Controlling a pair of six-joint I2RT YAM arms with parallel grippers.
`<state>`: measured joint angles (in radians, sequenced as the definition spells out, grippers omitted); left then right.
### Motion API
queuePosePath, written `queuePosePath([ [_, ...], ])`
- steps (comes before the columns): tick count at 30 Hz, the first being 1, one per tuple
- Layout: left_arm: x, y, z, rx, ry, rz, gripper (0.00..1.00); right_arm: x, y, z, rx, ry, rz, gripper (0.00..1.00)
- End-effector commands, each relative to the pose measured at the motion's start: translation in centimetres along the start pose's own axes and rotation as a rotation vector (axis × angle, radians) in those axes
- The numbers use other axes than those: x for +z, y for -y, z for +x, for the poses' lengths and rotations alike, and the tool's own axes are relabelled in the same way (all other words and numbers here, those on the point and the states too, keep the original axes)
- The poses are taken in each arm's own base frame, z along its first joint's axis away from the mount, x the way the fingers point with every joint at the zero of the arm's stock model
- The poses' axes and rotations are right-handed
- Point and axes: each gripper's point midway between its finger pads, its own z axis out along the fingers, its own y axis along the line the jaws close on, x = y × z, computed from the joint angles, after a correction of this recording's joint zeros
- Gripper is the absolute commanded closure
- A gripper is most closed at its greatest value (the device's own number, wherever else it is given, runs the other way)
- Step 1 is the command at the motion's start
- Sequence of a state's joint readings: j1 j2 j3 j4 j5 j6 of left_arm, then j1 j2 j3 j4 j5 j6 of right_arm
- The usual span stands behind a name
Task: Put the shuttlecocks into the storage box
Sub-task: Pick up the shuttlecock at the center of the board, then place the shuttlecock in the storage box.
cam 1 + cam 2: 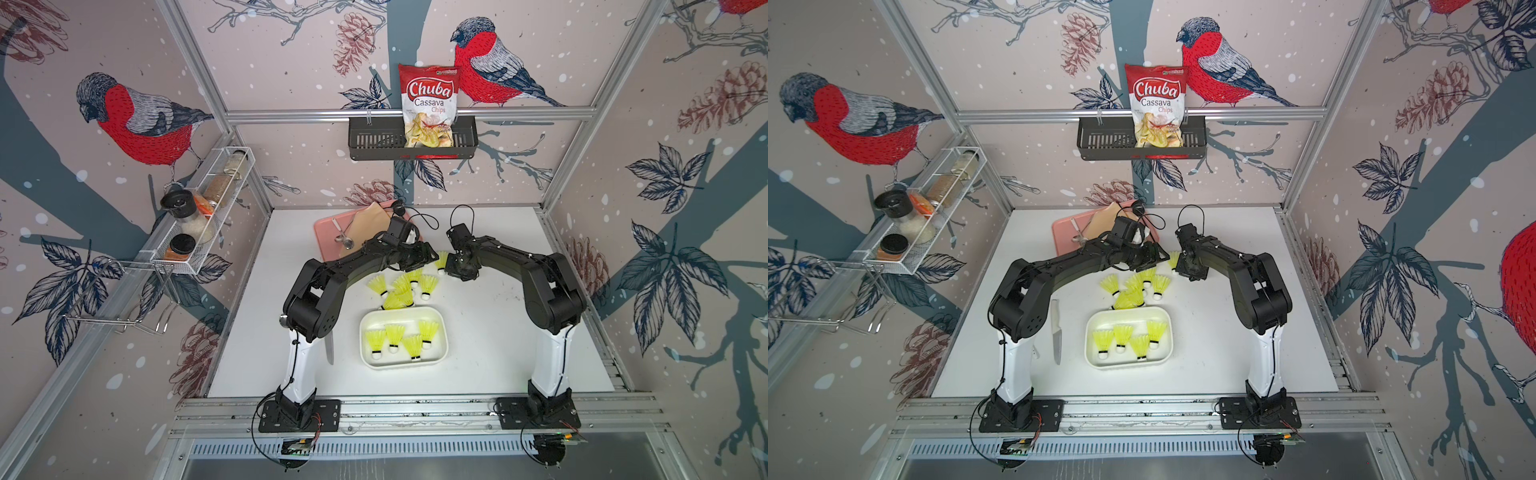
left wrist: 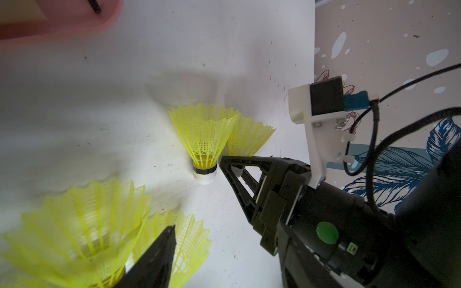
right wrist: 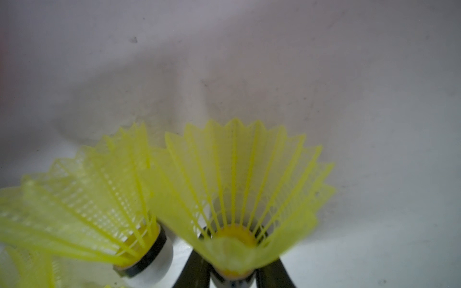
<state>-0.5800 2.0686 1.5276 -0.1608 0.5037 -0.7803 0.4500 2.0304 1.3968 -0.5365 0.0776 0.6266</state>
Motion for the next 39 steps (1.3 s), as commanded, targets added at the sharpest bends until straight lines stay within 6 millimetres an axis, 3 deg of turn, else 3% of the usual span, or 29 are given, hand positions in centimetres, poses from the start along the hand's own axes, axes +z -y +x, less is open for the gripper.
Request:
queuePosePath([
  [1,0.0,0.2,0.0,0.025,0.001,-0.005,0.33,-0.3,0.5,0.2,-0.038,0.003,0.032,0.75],
  [6,-0.4,0.9,-0.2,0.049,0.013,0.001,0.33,-1.4,0.6,0.7,-0.04,0.012,0.025,0.77],
  [13,-2.5,3.7,-0.4,0.118,0.05,0.045,0.32,-4.3,0.9,1.2,-0.041,0.033,0.003,0.77],
  [18,-4.5,4.7,0.9,0.142,0.047,0.07,0.29,-6.5,1.0,2.4,-0.054,0.029,-0.02,0.77],
  [22,-6.6,4.7,2.3,0.155,0.055,0.072,0.28,-9.1,-0.1,3.7,-0.099,0.041,-0.044,0.78],
  [29,-10.7,3.6,5.7,0.164,0.072,0.043,0.27,-13.5,-3.0,9.7,-0.202,0.014,-0.102,0.77],
  [39,-14.7,1.5,11.7,0.185,0.056,-0.015,0.28,-16.7,-4.9,18.7,-0.27,-0.057,-0.163,0.77],
])
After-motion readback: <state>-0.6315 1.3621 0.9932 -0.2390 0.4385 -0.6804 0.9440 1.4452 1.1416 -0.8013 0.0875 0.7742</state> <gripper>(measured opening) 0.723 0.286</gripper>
